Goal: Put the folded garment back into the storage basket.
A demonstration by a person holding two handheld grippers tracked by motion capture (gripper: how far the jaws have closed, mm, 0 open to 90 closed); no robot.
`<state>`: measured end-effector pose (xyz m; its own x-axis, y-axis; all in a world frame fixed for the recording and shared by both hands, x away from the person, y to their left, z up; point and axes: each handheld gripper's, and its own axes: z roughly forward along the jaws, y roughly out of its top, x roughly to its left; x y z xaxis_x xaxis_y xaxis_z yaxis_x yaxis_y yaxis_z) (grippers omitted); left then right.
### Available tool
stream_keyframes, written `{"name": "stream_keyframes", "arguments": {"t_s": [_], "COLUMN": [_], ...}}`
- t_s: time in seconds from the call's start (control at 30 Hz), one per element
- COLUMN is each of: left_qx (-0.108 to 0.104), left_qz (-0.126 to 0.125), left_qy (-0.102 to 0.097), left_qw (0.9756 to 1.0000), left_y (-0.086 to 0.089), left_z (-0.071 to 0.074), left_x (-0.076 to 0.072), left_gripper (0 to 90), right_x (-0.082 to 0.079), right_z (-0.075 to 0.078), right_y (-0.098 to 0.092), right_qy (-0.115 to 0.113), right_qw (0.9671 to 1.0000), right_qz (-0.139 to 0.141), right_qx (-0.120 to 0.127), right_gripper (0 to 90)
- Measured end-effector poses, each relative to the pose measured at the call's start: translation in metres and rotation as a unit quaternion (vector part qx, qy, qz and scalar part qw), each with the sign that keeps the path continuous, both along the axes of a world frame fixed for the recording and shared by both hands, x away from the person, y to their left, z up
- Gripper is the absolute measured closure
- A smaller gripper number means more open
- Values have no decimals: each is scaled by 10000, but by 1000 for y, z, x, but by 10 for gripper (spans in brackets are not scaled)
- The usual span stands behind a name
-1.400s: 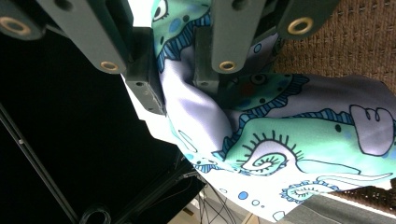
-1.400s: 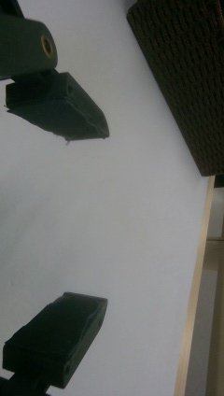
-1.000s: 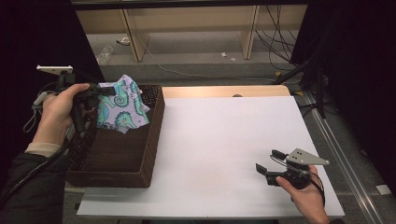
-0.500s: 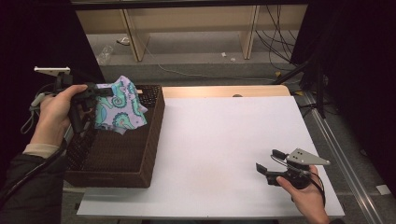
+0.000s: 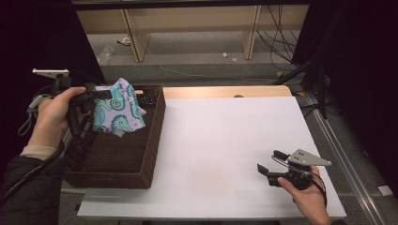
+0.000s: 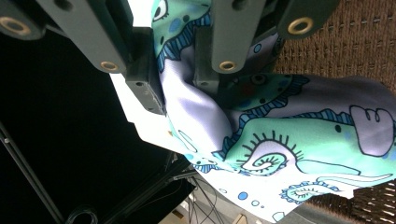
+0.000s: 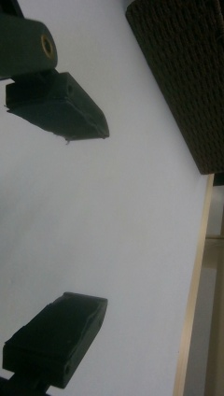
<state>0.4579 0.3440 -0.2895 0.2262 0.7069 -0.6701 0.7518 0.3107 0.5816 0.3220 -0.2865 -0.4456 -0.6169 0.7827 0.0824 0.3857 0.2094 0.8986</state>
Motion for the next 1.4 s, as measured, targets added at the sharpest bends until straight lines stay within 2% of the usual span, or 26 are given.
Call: {"name": "stream_keyframes", "arguments": {"t_s": [0.47, 0.73, 1.13, 1.4], "left_qx": [73, 81, 133, 165], "left_qz": [-57, -174, -205, -227], "left_qy": [166, 285, 503, 552], "left_qw": [9998, 9994, 9984, 9981], "left_y": [0, -1, -2, 0], "left_z": [-12, -24, -45, -52], "left_x": [3, 6, 7, 7], "left_gripper": [741, 741, 741, 740], "right_x": [0, 0, 0, 0], "right_z": [0, -1, 0, 0], "right_y": [0, 0, 0, 0], "right_qy": [25, 16, 17, 18], "right_qw": [10000, 10000, 10000, 10000], "right_qz": [-8, -12, -18, -22], "right_qx": [5, 18, 19, 14], "right_gripper": [159, 159, 159, 159]}}
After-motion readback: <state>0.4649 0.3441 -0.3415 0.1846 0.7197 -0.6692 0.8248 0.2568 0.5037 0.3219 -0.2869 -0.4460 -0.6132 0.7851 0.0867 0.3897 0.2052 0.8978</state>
